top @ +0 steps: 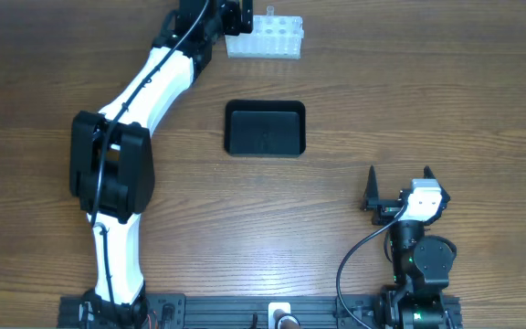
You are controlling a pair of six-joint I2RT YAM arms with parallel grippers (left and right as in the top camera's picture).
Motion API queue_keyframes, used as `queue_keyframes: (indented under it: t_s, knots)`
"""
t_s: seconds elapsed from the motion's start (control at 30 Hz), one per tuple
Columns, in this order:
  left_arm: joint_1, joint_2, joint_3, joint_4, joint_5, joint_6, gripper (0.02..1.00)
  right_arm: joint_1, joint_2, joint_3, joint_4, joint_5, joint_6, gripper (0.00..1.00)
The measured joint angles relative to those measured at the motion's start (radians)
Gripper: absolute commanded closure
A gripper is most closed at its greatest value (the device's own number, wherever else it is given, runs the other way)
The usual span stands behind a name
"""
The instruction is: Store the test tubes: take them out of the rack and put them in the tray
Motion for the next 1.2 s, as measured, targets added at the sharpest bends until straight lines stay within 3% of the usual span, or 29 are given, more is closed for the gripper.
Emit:
queue_keyframes:
  t_s: [0.73,0.93,1.2]
  knots:
    - [-0.005,0.076,0.007,0.029,-0.078,0.0,0.023,0.0,0.0,0.0,0.0,0.0,0.0,0.009]
    - [-0.008,0.099,0.008,0.028,-0.084,0.0,0.099,0.0,0.0,0.0,0.0,0.0,0.0,0.007]
    - [-0.011,0.1,0.019,0.029,-0.087,0.008,0.31,0.0,0.0,0.0,0.0,0.0,0.0,0.009]
